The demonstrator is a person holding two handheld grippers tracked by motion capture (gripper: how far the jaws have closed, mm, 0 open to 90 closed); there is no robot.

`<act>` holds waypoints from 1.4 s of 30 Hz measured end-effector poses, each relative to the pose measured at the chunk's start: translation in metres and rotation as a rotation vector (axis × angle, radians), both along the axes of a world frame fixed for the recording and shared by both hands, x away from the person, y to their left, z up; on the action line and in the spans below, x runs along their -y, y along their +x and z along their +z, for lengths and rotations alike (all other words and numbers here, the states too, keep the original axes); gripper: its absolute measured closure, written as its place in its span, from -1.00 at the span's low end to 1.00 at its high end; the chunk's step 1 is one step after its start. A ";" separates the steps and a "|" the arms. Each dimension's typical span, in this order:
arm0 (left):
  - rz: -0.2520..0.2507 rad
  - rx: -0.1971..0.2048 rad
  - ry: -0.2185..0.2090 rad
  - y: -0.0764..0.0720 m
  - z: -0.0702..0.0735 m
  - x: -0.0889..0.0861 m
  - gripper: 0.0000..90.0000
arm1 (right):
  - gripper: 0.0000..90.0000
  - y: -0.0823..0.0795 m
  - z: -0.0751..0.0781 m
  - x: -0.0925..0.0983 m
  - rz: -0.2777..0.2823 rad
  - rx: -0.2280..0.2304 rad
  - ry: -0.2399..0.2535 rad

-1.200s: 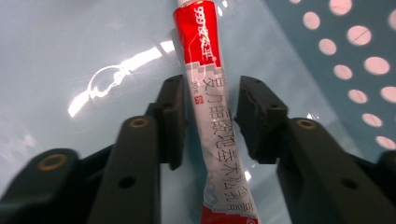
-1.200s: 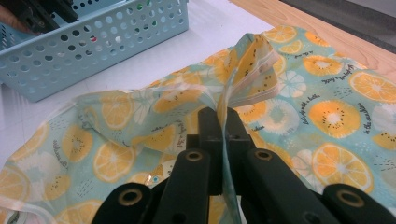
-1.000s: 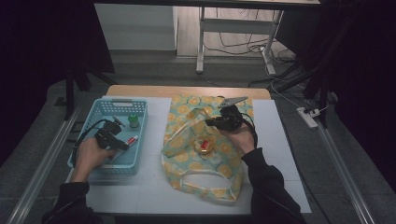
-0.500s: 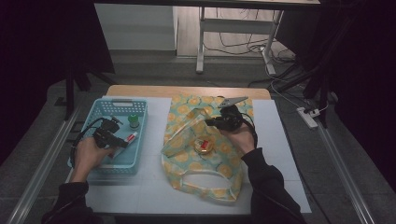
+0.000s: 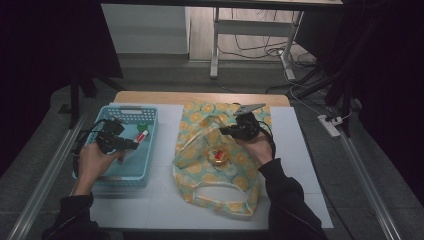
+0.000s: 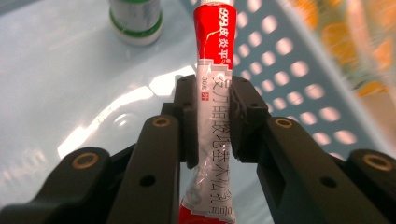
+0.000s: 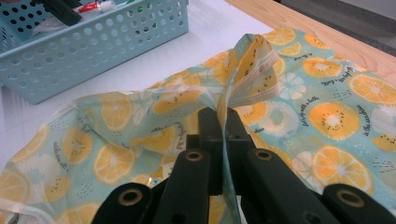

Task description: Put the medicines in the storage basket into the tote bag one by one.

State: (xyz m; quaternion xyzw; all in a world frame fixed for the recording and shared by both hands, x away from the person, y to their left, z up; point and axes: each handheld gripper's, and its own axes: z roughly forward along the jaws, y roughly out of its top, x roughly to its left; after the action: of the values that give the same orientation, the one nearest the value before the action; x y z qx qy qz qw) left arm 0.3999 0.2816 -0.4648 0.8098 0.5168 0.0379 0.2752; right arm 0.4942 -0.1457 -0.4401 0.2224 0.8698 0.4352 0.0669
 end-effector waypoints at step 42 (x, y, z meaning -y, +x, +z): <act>-0.313 0.095 -0.118 -0.003 0.037 0.127 0.67 | 1.00 -0.001 0.006 0.002 0.002 0.008 0.025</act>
State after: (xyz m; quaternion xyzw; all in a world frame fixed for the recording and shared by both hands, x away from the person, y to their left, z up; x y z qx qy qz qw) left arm 0.3969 0.1543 -0.4283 0.8600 0.3723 0.0022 0.3490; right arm 0.4929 -0.1477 -0.4342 0.2208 0.8643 0.4469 0.0673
